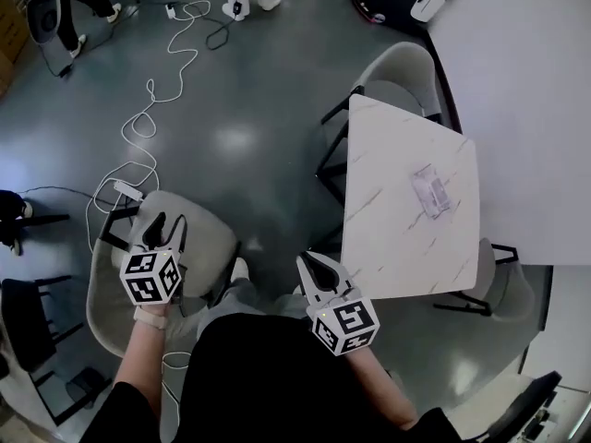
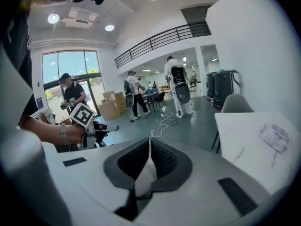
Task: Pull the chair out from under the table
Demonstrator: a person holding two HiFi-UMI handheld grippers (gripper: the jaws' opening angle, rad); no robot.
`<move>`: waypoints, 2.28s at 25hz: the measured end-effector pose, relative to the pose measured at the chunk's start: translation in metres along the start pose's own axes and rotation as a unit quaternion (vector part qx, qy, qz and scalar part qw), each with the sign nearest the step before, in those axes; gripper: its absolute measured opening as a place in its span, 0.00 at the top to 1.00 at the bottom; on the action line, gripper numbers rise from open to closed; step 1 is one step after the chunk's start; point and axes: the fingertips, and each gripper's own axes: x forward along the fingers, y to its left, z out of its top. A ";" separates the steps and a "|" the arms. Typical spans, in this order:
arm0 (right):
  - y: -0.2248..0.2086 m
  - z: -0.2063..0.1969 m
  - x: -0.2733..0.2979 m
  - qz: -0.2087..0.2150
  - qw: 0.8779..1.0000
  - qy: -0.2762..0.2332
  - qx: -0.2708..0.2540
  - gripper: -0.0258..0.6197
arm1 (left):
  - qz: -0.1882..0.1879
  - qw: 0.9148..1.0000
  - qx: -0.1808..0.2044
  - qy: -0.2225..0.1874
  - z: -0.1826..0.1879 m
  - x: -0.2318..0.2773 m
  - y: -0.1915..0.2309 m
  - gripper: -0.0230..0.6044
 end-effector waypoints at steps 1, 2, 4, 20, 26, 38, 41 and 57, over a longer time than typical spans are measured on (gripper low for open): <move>-0.007 0.000 -0.009 -0.013 1.000 -0.006 0.006 0.93 | -0.030 1.000 0.008 -0.006 0.002 0.005 -0.027 0.67; -0.014 -0.001 -0.018 -0.026 1.000 -0.013 0.011 0.93 | -0.060 0.998 0.013 -0.013 0.004 0.007 -0.054 0.68; -0.027 -0.001 -0.037 -0.050 0.998 -0.030 0.022 0.93 | -0.119 0.992 0.017 -0.029 0.005 0.006 -0.104 0.71; -0.086 0.024 -0.158 -0.121 0.980 -0.154 0.039 0.93 | -0.356 0.909 0.169 -0.137 0.036 -0.079 -0.383 0.89; -0.100 0.027 -0.175 -0.125 0.977 -0.167 0.040 0.93 | -0.369 0.903 0.175 -0.136 0.045 -0.081 -0.410 0.95; -0.135 0.027 -0.196 -0.154 0.970 -0.183 0.049 0.93 | -0.387 0.895 0.203 -0.092 0.028 -0.054 -0.454 0.95; -0.142 0.025 -0.197 -0.157 0.970 -0.181 0.049 0.93 | -0.388 0.895 0.204 -0.084 0.023 -0.048 -0.461 0.95; -0.155 0.023 -0.198 -0.167 0.971 -0.166 0.037 0.93 | -0.398 0.892 0.206 -0.054 0.016 -0.034 -0.481 0.95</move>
